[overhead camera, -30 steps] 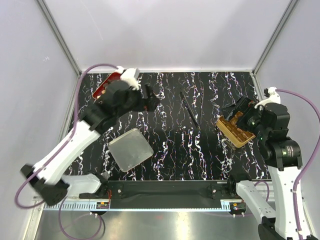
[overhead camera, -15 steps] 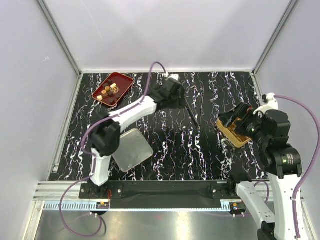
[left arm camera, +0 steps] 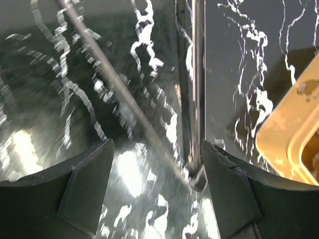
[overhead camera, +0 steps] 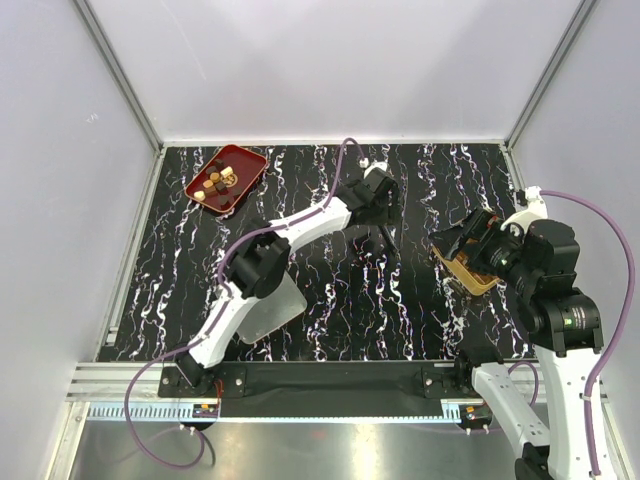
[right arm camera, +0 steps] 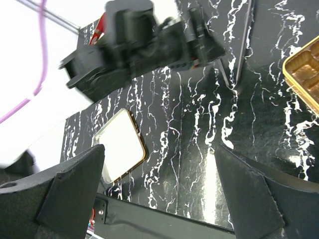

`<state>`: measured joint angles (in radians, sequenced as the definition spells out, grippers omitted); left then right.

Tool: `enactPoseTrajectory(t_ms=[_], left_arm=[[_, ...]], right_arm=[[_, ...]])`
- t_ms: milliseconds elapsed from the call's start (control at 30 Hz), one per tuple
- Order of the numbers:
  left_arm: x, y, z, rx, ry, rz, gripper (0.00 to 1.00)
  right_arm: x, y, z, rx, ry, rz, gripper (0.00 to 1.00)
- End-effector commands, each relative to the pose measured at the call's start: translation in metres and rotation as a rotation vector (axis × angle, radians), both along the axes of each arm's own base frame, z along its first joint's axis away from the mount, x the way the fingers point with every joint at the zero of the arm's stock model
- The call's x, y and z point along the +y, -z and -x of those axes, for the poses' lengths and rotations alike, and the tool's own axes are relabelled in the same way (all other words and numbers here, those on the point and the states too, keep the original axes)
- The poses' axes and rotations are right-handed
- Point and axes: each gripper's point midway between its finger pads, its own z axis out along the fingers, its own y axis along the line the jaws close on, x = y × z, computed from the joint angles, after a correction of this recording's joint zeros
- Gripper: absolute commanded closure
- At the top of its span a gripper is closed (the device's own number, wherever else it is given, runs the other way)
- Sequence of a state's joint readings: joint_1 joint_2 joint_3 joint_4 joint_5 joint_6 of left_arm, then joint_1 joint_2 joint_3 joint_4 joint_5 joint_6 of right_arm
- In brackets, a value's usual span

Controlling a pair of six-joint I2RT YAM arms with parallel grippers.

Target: Pack the chocolate

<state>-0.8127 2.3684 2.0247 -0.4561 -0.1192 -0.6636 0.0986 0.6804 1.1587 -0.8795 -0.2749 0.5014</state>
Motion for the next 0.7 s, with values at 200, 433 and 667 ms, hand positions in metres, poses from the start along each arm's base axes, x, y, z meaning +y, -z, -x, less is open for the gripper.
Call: enactPoseTrajectory(t_ms=[200, 433, 667], left_arm=[[0.005, 0.02, -0.016, 0.006, -0.037, -0.087, 0.28], [0.047, 0.031, -0.02, 0.002, -0.074, -0.255, 0.44], [0.112, -0.005, -0.026, -0.039, -0.103, -0.307, 0.59]], right_arm=[[0.005, -0.016, -0.002, -0.08, -0.044, 0.019, 0.0], [0.005, -0.015, -0.003, -0.074, -0.047, 0.021, 0.0], [0.007, -0.01, -0.003, -0.055, -0.058, 0.02, 0.0]])
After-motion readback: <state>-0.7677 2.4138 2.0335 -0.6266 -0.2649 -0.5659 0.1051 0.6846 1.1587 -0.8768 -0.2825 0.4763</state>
